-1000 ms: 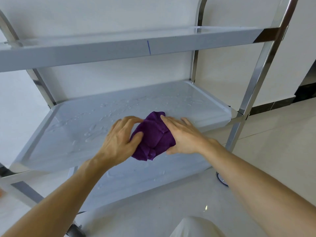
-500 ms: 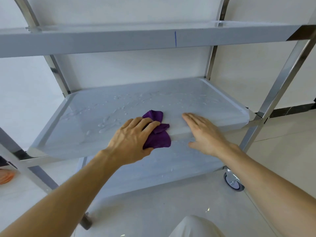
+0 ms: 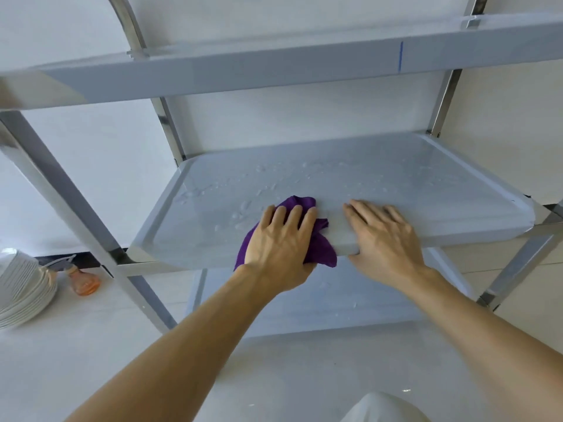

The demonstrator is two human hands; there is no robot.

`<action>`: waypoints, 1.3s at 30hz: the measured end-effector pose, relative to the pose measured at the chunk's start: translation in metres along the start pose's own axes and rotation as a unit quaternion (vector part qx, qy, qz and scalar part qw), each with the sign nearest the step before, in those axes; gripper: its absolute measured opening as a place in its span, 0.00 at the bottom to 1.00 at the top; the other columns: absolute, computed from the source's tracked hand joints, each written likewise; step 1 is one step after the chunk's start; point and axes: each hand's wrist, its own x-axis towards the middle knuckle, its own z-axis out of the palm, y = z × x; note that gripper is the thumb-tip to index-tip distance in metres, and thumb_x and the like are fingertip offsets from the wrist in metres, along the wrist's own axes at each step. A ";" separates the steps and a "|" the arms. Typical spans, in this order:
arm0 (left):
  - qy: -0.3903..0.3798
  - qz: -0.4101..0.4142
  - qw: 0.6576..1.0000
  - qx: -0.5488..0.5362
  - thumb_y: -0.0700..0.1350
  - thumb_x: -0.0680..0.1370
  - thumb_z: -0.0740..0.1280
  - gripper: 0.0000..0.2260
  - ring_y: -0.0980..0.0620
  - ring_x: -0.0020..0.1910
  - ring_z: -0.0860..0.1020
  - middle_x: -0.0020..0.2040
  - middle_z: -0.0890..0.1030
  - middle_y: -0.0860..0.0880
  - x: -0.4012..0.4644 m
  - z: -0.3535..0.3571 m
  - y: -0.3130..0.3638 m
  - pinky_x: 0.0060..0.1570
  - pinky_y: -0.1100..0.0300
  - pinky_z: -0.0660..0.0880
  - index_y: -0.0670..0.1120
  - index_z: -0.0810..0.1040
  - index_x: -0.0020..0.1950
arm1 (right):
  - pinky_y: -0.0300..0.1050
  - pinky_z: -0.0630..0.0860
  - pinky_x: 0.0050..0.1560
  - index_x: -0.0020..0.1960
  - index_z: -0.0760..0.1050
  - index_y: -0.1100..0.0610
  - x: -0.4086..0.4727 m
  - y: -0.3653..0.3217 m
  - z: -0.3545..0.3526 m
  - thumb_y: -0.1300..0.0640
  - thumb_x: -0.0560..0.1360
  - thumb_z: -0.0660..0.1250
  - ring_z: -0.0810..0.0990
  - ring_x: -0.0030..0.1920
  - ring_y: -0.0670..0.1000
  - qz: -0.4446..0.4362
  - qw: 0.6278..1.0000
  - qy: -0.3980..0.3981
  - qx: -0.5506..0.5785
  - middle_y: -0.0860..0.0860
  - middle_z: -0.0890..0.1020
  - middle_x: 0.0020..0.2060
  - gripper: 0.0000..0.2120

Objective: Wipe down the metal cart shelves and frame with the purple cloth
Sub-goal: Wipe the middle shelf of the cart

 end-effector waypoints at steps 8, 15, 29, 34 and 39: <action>0.052 0.062 0.995 -0.057 0.47 0.69 0.73 0.33 0.48 0.65 0.73 0.70 0.74 0.50 -0.019 0.003 -0.033 0.69 0.56 0.65 0.50 0.70 0.73 | 0.59 0.75 0.64 0.67 0.76 0.64 -0.002 0.002 0.006 0.65 0.55 0.76 0.79 0.65 0.58 -0.009 0.998 0.051 0.038 0.59 0.78 0.66 0.39; -0.002 -0.092 0.996 -0.019 0.46 0.65 0.78 0.38 0.44 0.65 0.74 0.70 0.74 0.51 -0.107 -0.007 -0.142 0.64 0.49 0.73 0.51 0.70 0.73 | 0.59 0.74 0.64 0.67 0.76 0.64 0.000 0.002 0.008 0.64 0.55 0.75 0.79 0.64 0.58 -0.006 0.997 0.055 0.050 0.59 0.79 0.66 0.38; 0.076 -0.063 0.992 -0.074 0.47 0.63 0.77 0.34 0.46 0.62 0.76 0.66 0.78 0.51 -0.065 0.003 -0.071 0.68 0.52 0.67 0.46 0.75 0.69 | 0.61 0.60 0.72 0.79 0.55 0.57 0.004 -0.014 -0.009 0.42 0.69 0.72 0.59 0.78 0.54 0.000 0.997 -0.064 -0.041 0.54 0.59 0.78 0.46; 0.095 -0.049 0.993 -0.059 0.44 0.63 0.77 0.34 0.46 0.59 0.77 0.64 0.79 0.50 -0.066 0.006 -0.077 0.65 0.53 0.69 0.45 0.75 0.68 | 0.62 0.49 0.76 0.81 0.45 0.56 0.032 -0.087 -0.009 0.42 0.75 0.66 0.48 0.80 0.51 -0.124 0.989 -0.075 0.005 0.53 0.51 0.80 0.45; 0.040 -0.043 0.998 -0.037 0.46 0.66 0.77 0.36 0.48 0.65 0.73 0.70 0.73 0.54 -0.090 0.003 -0.118 0.67 0.55 0.67 0.52 0.70 0.73 | 0.56 0.56 0.76 0.80 0.52 0.54 0.034 -0.100 -0.002 0.46 0.72 0.69 0.55 0.79 0.48 -0.124 0.991 -0.044 0.030 0.50 0.57 0.80 0.43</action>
